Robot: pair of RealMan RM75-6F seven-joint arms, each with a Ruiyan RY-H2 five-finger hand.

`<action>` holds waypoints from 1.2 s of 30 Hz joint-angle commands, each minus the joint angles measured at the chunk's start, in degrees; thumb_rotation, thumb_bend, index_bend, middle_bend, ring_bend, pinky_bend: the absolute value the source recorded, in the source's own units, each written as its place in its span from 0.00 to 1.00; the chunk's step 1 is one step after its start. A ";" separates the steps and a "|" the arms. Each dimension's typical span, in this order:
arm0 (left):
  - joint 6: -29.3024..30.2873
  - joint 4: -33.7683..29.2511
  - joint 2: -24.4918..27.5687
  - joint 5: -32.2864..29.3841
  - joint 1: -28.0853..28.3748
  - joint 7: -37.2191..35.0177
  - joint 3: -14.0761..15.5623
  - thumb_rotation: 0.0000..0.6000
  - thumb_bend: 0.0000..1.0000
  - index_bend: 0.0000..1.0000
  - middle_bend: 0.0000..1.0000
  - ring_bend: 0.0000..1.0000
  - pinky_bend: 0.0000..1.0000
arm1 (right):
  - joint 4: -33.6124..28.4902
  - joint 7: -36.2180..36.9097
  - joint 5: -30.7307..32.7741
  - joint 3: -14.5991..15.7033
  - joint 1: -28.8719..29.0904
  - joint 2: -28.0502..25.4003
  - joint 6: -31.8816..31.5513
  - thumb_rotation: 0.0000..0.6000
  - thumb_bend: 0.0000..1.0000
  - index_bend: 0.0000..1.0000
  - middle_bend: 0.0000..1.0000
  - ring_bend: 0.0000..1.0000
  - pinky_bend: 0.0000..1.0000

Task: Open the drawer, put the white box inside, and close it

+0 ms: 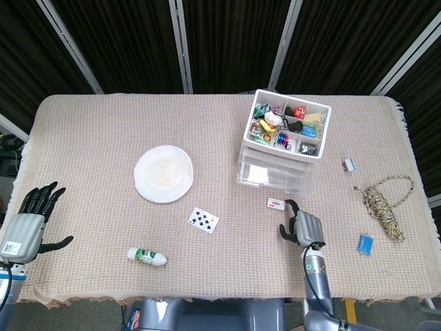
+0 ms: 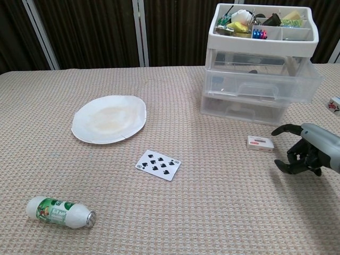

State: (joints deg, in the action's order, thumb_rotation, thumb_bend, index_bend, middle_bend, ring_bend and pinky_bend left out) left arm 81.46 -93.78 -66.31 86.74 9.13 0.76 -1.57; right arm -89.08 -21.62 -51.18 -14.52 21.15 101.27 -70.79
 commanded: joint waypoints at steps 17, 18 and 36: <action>-0.34 -0.27 -0.01 -0.28 0.03 0.09 0.05 1.00 0.13 0.08 0.00 0.00 0.00 | 7.64 3.17 0.49 -3.29 2.49 5.52 0.33 1.00 0.33 0.29 0.83 0.85 0.75; -0.34 -0.30 -0.01 -0.29 0.03 0.10 0.05 1.00 0.13 0.08 0.00 0.00 0.00 | 8.13 3.17 0.43 -3.40 2.63 5.75 0.26 1.00 0.32 0.30 0.83 0.85 0.75; -0.71 -0.72 0.02 -0.74 0.05 0.23 0.03 1.00 0.14 0.08 0.00 0.00 0.00 | 15.21 4.40 0.30 -5.08 4.57 9.44 0.93 1.00 0.26 0.33 0.83 0.85 0.75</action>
State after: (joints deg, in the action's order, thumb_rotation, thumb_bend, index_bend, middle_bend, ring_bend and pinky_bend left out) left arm 80.76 -94.49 -66.29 86.01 9.18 1.00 -1.52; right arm -74.22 -17.27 -50.93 -19.50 25.60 110.52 -69.95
